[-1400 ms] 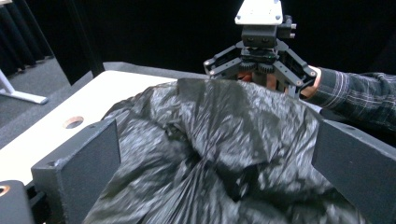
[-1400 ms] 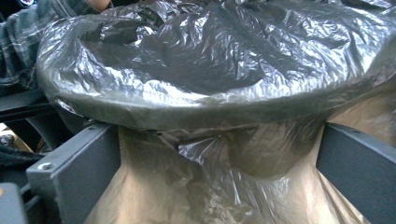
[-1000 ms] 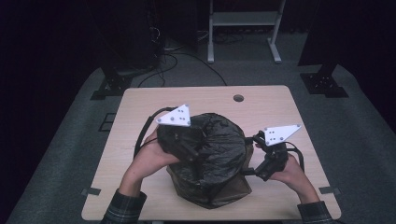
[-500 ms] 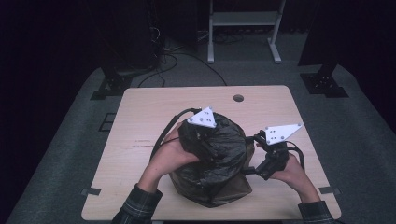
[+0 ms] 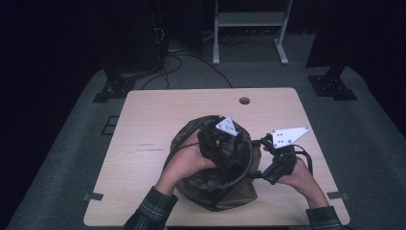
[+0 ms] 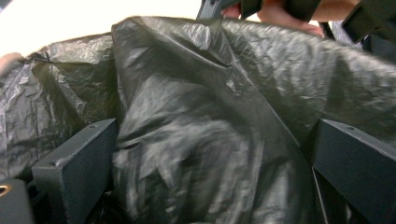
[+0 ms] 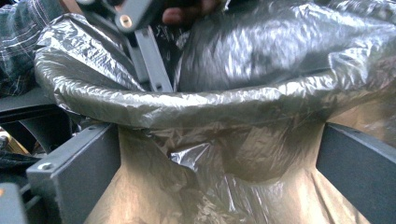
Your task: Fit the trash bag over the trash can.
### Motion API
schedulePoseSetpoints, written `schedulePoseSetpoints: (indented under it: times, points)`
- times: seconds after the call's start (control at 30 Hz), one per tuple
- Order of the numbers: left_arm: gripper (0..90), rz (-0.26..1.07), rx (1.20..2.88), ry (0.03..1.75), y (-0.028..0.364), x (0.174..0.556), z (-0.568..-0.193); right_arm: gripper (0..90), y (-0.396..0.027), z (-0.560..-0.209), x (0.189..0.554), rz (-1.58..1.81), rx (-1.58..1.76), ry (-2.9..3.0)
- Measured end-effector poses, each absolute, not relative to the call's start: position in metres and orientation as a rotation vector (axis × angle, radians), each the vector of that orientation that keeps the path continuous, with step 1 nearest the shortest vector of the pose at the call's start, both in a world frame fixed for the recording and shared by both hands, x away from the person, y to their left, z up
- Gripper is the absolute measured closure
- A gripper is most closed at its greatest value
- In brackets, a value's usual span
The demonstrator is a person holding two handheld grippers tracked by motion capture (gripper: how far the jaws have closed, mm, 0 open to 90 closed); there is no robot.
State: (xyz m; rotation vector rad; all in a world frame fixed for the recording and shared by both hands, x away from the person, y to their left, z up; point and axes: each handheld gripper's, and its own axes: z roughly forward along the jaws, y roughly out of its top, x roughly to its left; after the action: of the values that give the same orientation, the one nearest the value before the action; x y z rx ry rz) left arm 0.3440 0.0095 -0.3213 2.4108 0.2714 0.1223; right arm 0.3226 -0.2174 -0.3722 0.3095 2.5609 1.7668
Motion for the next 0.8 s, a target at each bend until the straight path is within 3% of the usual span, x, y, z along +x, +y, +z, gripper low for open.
schedulePoseSetpoints:
  times: [0.43, 0.8]
  points:
    - [0.0, 0.083, 2.514, 0.303, -0.009, 0.357, -0.337, 0.0, -0.219, -0.373, 0.322, 1.762, 0.309, 2.562]
    - [0.0, 0.136, 2.458, 0.343, 0.009, 0.362, -0.320, 0.0, -0.220, -0.374, 0.323, 1.758, 0.321, 2.556]
